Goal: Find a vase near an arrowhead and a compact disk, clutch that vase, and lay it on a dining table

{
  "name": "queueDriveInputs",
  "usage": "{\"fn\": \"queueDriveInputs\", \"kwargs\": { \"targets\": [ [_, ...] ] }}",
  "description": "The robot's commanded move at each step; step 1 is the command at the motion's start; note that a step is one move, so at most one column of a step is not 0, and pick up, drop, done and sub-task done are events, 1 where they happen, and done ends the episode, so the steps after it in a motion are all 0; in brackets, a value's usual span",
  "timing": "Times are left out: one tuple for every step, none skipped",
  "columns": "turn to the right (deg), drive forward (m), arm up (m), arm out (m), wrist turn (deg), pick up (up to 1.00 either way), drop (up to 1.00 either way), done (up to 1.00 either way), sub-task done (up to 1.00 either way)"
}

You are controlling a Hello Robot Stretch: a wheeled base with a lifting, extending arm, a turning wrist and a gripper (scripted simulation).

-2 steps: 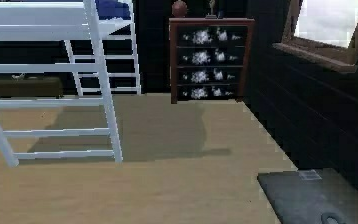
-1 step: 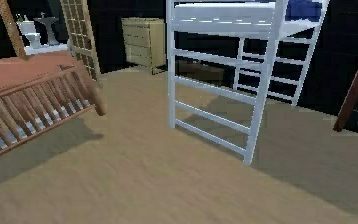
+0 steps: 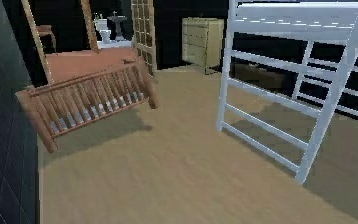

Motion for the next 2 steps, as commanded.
{"fn": "queueDriveInputs", "kwargs": {
  "targets": [
    [0.0, 1.0, 0.0, 0.0, 0.0, 0.0, 0.0, 0.0, 0.0],
    [0.0, 1.0, 0.0, 0.0, 0.0, 0.0, 0.0, 0.0, 0.0]
  ]
}}
